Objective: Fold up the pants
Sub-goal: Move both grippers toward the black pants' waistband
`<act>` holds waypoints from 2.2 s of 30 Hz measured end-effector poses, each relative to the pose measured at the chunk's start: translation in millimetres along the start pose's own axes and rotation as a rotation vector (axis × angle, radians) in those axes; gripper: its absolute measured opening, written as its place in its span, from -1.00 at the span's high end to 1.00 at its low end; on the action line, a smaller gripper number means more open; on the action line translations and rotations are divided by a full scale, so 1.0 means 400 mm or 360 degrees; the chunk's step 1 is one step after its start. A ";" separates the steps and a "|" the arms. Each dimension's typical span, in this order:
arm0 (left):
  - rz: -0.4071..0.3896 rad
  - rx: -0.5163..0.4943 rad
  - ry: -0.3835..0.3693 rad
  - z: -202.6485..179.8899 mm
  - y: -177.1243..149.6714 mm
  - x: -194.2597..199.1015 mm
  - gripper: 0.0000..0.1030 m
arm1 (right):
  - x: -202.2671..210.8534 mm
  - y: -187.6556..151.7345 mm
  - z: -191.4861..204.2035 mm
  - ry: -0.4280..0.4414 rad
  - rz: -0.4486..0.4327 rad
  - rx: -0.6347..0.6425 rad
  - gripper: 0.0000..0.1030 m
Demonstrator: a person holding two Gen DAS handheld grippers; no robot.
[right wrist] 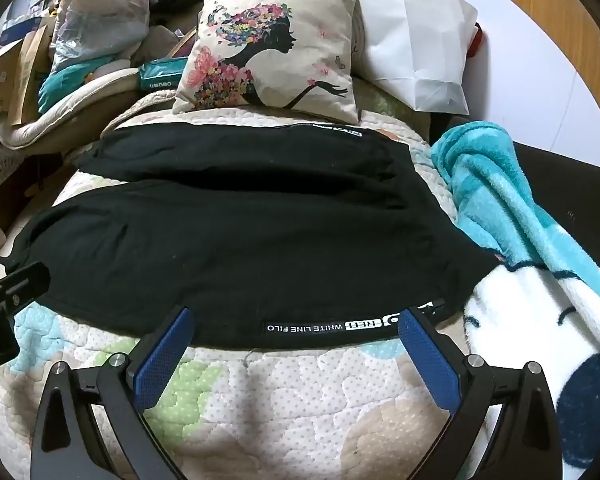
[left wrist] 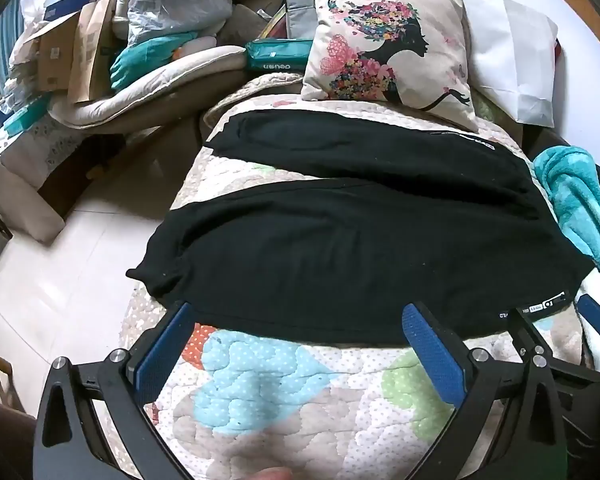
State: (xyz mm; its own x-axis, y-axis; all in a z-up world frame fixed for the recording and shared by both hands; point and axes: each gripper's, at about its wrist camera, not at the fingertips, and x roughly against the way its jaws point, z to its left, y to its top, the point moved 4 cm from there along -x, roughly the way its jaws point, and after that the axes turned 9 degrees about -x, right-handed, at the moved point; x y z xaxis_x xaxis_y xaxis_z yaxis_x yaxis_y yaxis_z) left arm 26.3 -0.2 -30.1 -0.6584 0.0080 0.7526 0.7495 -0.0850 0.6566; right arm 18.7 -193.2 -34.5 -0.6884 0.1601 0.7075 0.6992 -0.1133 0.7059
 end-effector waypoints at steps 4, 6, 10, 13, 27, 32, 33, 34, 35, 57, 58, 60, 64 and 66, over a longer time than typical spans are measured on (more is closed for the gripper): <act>0.0000 -0.0007 0.0007 -0.001 0.000 -0.002 -1.00 | 0.000 -0.001 0.001 0.0002 -0.0008 -0.0003 -1.00; 0.0001 -0.0005 0.0008 -0.010 0.006 0.003 -1.00 | -0.001 -0.001 0.001 0.0002 -0.0007 -0.0003 -1.00; 0.0017 0.0015 0.0005 -0.018 0.009 0.000 -1.00 | -0.002 -0.001 -0.001 -0.0001 -0.0006 -0.0002 -1.00; 0.0022 0.0030 -0.0001 -0.008 0.007 -0.004 -1.00 | 0.001 0.003 -0.009 -0.0008 -0.0004 -0.0002 -1.00; 0.0252 0.0004 0.0036 0.016 -0.051 -0.106 -1.00 | -0.016 -0.007 -0.007 -0.0003 0.0034 -0.0021 -1.00; 0.0349 0.0003 0.0056 0.026 -0.095 -0.144 -1.00 | -0.011 -0.002 -0.010 0.0004 0.0028 -0.0032 -1.00; 0.0324 0.0020 0.0049 0.029 -0.101 -0.143 -1.00 | -0.010 0.000 -0.010 0.0005 0.0027 -0.0036 -1.00; 0.0306 0.0024 0.0050 0.030 -0.105 -0.141 -1.00 | -0.010 0.002 -0.011 0.0006 0.0025 -0.0040 -1.00; 0.0294 0.0013 0.0055 0.029 -0.109 -0.139 -1.00 | -0.008 0.003 -0.013 0.0007 0.0021 -0.0047 -1.00; 0.0004 0.0001 -0.0133 0.108 0.081 0.039 -0.88 | 0.115 0.175 -0.025 0.0394 0.0107 0.0012 -1.00; -0.0017 -0.0015 -0.0125 0.120 0.107 0.045 -0.88 | 0.120 0.200 -0.031 0.0399 0.0094 0.0038 -1.00; -0.0052 -0.0044 -0.0093 0.144 0.156 0.051 -0.88 | 0.120 0.259 -0.051 0.0373 0.0055 0.0086 -1.00; -0.0076 -0.0026 -0.0078 0.201 0.240 0.038 -0.88 | 0.084 0.361 -0.090 0.0305 -0.0004 0.0138 -1.00; -0.0059 0.0025 -0.0115 0.232 0.287 0.011 -0.88 | 0.042 0.408 -0.111 0.0302 0.0013 0.0149 -1.00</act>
State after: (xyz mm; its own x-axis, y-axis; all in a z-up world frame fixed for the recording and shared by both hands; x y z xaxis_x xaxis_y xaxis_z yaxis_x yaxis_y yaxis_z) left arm 115.7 82.6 53.3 -0.6795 0.0827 0.7290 0.7259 -0.0679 0.6844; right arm 112.6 -252.6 94.0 -0.7003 -0.0290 0.7133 0.7138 -0.0211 0.7000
